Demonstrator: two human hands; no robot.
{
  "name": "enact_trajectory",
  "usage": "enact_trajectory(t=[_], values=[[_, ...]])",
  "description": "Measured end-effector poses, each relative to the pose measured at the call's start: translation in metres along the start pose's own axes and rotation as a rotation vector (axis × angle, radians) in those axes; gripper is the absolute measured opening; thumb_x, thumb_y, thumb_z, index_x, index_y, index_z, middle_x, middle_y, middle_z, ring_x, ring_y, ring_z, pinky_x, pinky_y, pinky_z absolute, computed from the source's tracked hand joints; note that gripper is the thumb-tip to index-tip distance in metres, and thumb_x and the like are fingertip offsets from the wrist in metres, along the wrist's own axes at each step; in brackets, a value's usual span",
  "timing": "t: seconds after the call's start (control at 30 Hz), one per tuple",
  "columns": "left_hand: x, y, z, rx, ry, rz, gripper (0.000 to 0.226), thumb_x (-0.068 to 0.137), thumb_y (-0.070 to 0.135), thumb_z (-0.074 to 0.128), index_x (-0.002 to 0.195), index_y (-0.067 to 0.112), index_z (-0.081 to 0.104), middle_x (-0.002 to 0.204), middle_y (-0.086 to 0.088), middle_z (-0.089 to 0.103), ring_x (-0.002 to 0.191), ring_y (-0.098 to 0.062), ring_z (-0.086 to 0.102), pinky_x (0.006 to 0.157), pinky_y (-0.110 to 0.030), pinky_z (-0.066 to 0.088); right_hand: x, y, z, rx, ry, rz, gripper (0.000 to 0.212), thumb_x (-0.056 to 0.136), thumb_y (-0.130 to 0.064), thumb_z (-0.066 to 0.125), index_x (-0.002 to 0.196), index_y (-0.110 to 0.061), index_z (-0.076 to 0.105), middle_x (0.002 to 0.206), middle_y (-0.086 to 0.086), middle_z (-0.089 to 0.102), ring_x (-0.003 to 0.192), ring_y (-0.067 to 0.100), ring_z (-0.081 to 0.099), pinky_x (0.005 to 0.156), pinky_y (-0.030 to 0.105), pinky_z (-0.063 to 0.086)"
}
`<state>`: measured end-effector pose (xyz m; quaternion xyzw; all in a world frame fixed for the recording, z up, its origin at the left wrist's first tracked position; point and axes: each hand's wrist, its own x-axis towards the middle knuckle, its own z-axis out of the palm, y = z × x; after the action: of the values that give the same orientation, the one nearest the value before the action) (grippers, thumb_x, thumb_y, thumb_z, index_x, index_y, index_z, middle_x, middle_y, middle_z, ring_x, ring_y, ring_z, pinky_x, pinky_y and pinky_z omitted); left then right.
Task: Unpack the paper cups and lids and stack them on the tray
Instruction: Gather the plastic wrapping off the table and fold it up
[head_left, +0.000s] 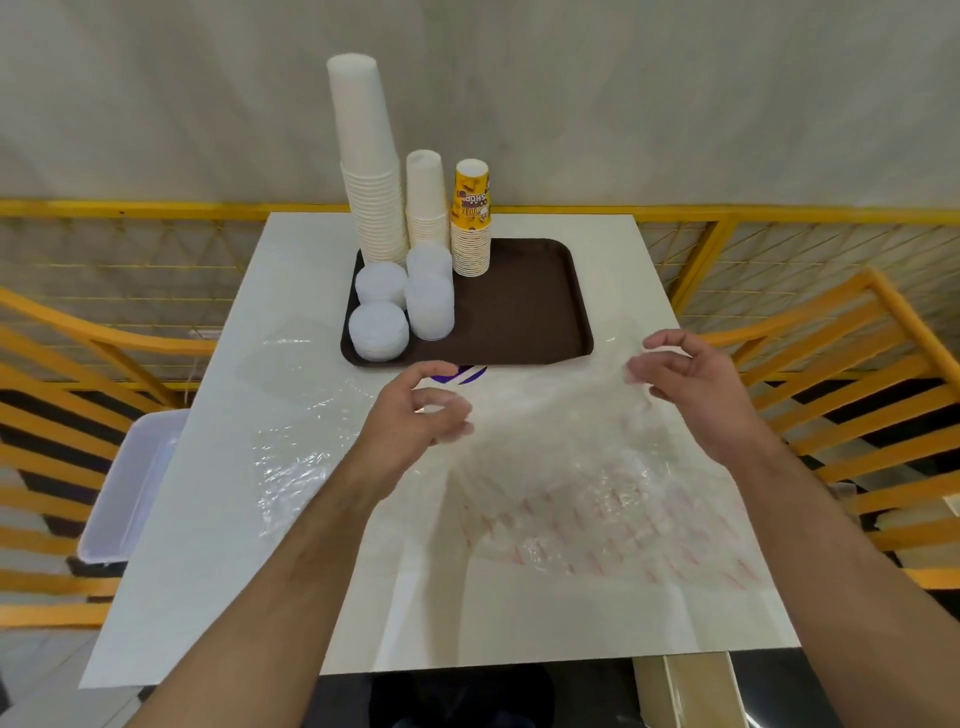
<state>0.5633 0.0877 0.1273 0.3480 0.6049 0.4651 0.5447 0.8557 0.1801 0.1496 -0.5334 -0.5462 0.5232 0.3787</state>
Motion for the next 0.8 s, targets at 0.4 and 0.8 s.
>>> enact_trajectory(t=[0.4, 0.8], values=[[0.002, 0.079, -0.004, 0.264, -0.184, 0.277, 0.016, 0.091, 0.019, 0.071, 0.103, 0.009, 0.076, 0.09, -0.011, 0.076, 0.078, -0.011, 0.068, 0.076, -0.029, 0.055, 0.008, -0.08, 0.083, -0.234, -0.575, -0.221, 0.024, 0.087, -0.019, 0.073, 0.11, -0.011, 0.071, 0.094, 0.01, 0.073, 0.08, 0.017, 0.065, 0.074, 0.026, 0.052], [-0.013, 0.077, -0.062, 0.096, -0.02, 0.175, 0.02, 0.099, 0.017, 0.059, 0.099, 0.002, 0.073, 0.075, -0.006, 0.073, 0.068, -0.02, 0.073, 0.071, -0.032, 0.058, 0.003, -0.076, 0.1, -0.012, -0.252, -0.097, 0.021, 0.099, -0.02, 0.061, 0.095, -0.022, 0.081, 0.086, 0.008, 0.076, 0.076, 0.019, 0.068, 0.074, 0.03, 0.056]])
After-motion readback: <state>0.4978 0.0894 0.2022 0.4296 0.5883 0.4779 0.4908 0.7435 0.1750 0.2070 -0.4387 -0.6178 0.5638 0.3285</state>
